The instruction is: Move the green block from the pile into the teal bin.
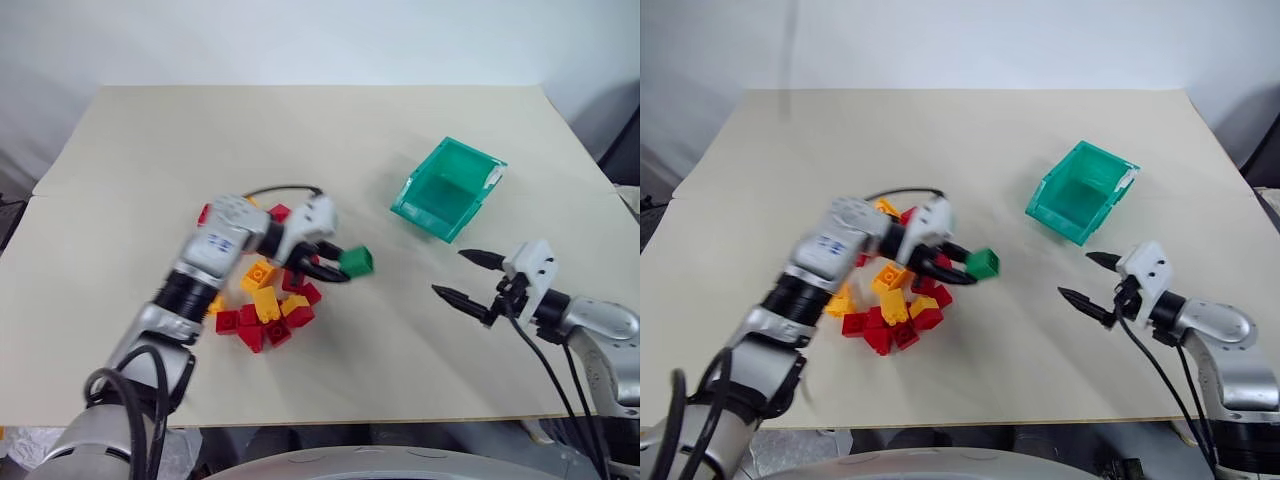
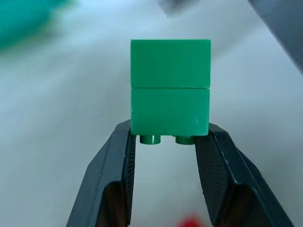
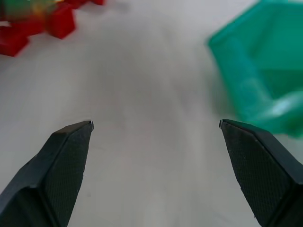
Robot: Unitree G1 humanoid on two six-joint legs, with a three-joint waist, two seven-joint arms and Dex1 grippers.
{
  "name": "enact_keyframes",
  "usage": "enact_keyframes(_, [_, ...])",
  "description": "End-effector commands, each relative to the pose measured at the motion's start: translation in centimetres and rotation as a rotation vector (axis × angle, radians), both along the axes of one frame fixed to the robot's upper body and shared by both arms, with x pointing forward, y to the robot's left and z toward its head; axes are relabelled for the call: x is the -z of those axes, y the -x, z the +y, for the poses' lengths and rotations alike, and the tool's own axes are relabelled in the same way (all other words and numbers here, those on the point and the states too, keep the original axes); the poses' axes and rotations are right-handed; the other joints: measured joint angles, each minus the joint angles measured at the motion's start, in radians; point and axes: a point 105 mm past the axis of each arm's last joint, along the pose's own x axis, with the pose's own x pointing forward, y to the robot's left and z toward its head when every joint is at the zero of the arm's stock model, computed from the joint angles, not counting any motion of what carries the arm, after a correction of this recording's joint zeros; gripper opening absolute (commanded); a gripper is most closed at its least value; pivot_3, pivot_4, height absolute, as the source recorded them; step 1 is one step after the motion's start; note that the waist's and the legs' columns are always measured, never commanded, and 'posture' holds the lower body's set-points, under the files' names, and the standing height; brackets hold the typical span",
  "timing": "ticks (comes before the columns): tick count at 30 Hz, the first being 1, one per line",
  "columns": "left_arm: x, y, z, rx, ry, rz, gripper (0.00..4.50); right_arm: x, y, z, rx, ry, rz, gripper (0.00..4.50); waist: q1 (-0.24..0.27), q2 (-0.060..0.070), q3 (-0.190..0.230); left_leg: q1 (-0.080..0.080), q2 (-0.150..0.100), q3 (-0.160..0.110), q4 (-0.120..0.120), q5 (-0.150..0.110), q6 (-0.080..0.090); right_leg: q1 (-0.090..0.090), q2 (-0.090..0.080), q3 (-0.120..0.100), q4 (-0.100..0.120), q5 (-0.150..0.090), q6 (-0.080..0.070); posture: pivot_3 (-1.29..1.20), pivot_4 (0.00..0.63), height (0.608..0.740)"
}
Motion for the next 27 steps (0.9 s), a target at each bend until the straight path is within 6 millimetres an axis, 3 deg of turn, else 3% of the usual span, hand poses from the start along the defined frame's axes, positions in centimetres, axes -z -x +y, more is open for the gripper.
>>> enact_keyframes(1, [-0.5,-0.7,-0.5,0.037,-0.032,-0.079,2.73,-1.6,0.8,-0.3,0.018,-0.016,-0.05,4.5,-0.008,0.0,0.0,0.0,0.001,0.0,0.0,0.0,0.0,0.0,0.001,0.0,0.0,0.0,0.0,0.0,0.15,0.74])
enact_keyframes(4, [-0.3,-1.1,-0.8,0.053,-0.035,-0.107,3.63,-2.0,1.3,-0.4,0.045,-0.031,-0.064,4.5,-0.005,0.0,0.0,0.0,0.002,0.001,-0.001,0.001,-0.001,-0.001,0.001,0.0,0.001,0.001,-0.001,0.0,0.15,0.74])
enact_keyframes(7, [-2.0,-1.7,-0.5,0.04,0.043,-0.133,4.47,-2.5,2.4,-0.8,0.07,-0.034,-0.059,4.5,-0.002,0.0,0.0,0.001,0.002,-0.002,0.0,0.001,-0.001,-0.001,0.0,0.001,0.001,0.002,-0.003,0.0,0.15,0.74])
enact_keyframes(10, [-3.4,-1.9,0.4,0.035,0.101,-0.163,4.47,-2.7,3.5,-1.5,0.088,-0.011,-0.033,4.5,0.0,0.0,0.0,0.0,0.002,-0.006,0.002,0.001,0.0,-0.001,0.0,0.001,0.001,0.003,-0.002,0.0,0.15,0.74])
enact_keyframes(17, [-5.2,-2.0,6.5,-0.068,0.195,-0.095,4.47,-3.9,7.3,-4.0,0.165,0.051,0.096,4.5,-0.001,0.0,0.0,-0.001,0.004,-0.006,0.007,-0.002,0.005,0.0,-0.001,0.002,0.001,0.004,-0.001,0.0,0.15,0.74])
enact_keyframes(20, [-5.8,-1.6,9.4,-0.121,0.276,-0.09,4.47,-3.7,7.3,-2.7,0.151,0.066,0.132,4.5,-0.007,0.0,0.0,-0.001,0.005,-0.006,0.01,-0.003,0.006,0.0,-0.001,0.003,0.002,0.005,0.0,0.0,0.15,0.74])
enact_keyframes(27, [-6.6,1.2,11.9,-0.11,0.476,-0.073,4.47,-2.2,5.2,3.0,0.085,-0.051,0.215,4.5,-0.002,0.0,0.0,-0.001,0.007,-0.006,0.015,-0.003,0.005,0.0,-0.002,0.004,0.004,0.006,-0.002,0.0,0.15,0.74])
